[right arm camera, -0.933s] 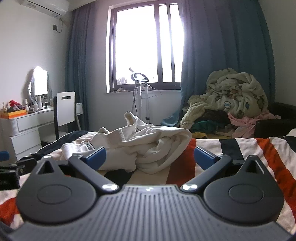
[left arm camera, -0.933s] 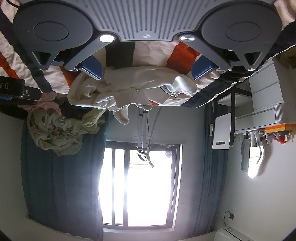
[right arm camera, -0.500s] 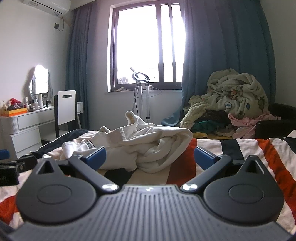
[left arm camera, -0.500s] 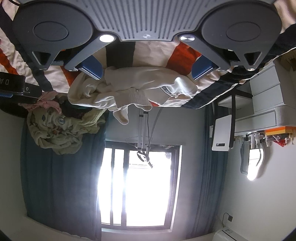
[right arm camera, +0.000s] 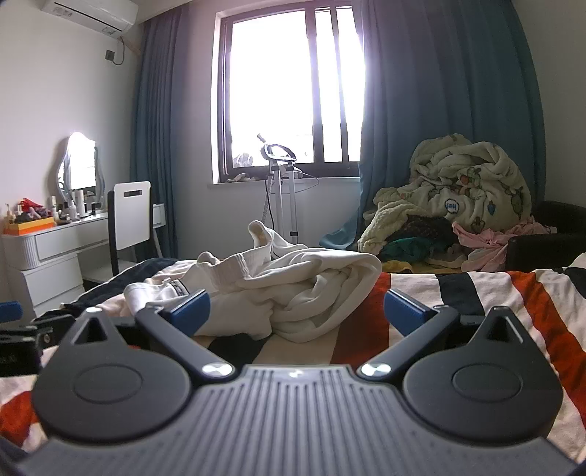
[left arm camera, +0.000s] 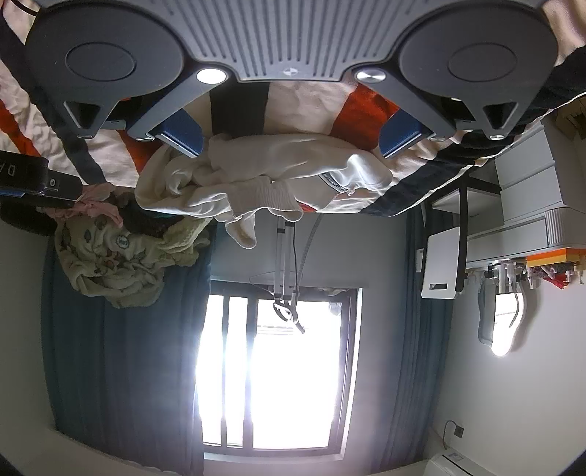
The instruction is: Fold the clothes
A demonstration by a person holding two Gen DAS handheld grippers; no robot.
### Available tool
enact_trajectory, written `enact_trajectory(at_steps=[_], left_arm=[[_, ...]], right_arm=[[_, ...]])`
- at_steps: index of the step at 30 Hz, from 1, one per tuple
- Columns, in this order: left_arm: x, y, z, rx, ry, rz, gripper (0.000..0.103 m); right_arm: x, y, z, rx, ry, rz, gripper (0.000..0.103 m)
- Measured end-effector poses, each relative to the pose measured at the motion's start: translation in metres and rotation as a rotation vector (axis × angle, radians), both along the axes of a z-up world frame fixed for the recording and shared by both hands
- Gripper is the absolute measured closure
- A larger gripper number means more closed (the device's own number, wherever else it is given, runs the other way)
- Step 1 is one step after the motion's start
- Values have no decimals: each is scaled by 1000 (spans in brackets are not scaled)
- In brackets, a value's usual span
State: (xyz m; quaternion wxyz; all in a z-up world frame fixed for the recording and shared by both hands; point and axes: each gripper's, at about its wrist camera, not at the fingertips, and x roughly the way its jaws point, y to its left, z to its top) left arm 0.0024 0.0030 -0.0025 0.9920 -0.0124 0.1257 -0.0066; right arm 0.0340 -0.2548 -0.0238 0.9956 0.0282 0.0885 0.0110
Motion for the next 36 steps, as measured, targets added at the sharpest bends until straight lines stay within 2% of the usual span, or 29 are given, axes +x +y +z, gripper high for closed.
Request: enact_trajectory(at_steps=[28,36], left_arm=[[4,-2,-3,7,20,-13,0],[5,-2,-2,13,15,-4,0]], right_arm=[[-3,0,1,0,-5,-16,0],[-7,-16,3,91,-5,-105,0]])
